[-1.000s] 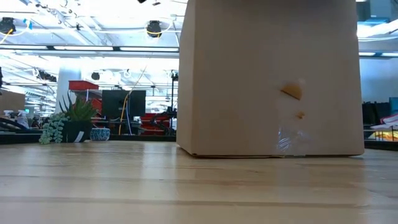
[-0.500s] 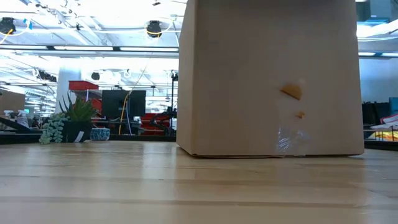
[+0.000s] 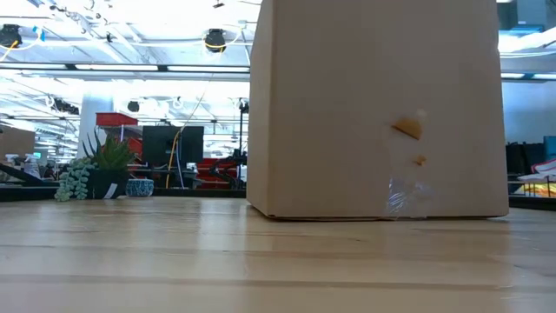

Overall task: Wrap mug
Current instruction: Close the cardboard box

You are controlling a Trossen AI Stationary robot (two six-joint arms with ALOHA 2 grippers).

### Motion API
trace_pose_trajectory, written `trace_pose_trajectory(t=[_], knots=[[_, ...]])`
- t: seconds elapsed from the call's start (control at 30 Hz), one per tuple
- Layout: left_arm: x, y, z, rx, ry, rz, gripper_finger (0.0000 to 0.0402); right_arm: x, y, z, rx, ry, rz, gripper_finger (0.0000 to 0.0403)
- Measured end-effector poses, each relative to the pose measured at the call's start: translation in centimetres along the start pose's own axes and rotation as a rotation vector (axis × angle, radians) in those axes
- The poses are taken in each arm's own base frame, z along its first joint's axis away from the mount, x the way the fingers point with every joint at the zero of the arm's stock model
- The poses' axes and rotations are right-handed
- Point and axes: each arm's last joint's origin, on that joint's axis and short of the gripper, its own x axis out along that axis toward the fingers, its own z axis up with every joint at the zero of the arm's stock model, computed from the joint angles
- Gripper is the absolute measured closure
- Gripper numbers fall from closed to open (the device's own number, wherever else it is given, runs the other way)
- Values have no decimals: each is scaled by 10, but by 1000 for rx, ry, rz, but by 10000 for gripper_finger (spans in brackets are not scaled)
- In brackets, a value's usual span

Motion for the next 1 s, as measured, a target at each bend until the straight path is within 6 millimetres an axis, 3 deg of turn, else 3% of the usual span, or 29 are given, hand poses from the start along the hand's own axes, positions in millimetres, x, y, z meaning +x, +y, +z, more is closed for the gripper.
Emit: trace_pose_trajectory(t=[0.4,0.6,0.73,0.9,1.0], knots=[[55,45,-38,71,301,372,402,-21,2,21,-16,-99,6,403],[69,58,-54,99,413,481,402,-24,7,23,-22,-125,158,403],[73,57,-62,122,441,480,402,-33,10,26,-37,-183,165,403],[75,54,-71,124,461,472,402,-67,16,36,-63,-353,172,403],[75,54,-71,116,458,475,402,-92,14,39,-36,-412,30,403]])
